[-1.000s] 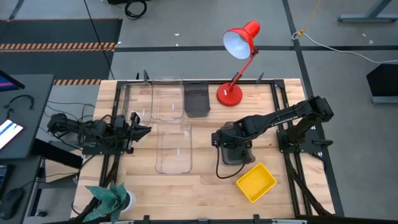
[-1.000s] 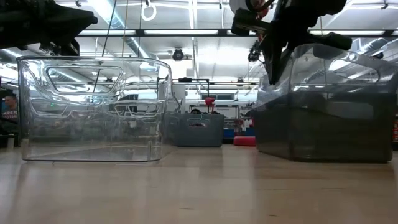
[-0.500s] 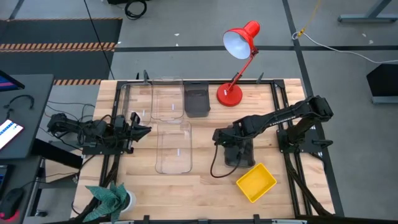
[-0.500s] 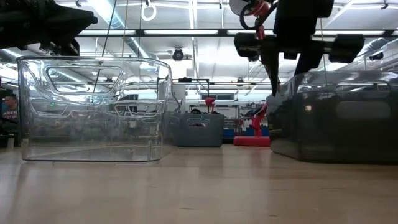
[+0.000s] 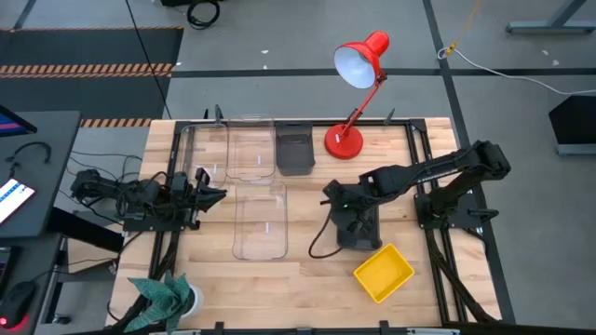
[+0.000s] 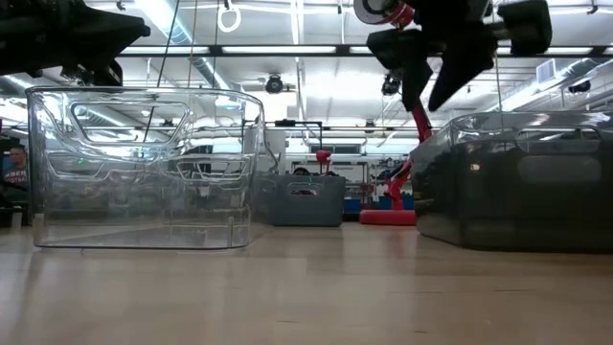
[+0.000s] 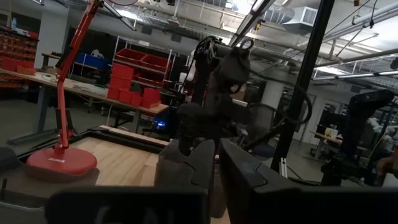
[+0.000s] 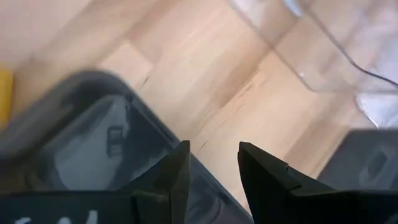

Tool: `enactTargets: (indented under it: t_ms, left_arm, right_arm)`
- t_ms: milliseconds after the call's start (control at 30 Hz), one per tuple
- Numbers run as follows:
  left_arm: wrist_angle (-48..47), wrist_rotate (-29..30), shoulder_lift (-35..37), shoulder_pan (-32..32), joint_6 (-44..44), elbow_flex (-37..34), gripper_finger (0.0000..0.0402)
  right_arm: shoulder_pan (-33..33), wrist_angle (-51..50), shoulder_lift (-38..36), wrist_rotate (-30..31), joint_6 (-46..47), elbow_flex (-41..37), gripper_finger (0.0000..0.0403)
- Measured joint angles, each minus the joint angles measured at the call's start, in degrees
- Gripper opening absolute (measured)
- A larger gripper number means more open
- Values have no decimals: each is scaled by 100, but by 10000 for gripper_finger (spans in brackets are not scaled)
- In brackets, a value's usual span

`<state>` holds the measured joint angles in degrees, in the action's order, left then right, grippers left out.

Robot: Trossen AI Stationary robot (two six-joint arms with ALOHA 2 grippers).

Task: Stack baskets by color
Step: Stack the top black bin on top of the bottom black bins

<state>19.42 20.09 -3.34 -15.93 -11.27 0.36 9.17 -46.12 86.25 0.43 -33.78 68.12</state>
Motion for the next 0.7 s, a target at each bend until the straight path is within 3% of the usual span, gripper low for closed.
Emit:
enactTargets:
  t_ms: [167, 700]
  left_arm:
    - [1, 0, -1, 0, 0, 0, 36]
    - [1, 0, 0, 0, 0, 0, 28]
  right_arm:
    - [0, 4, -167, 189, 887, 0, 140]
    - [-226, 425, -277, 450, 2376, 4, 140]
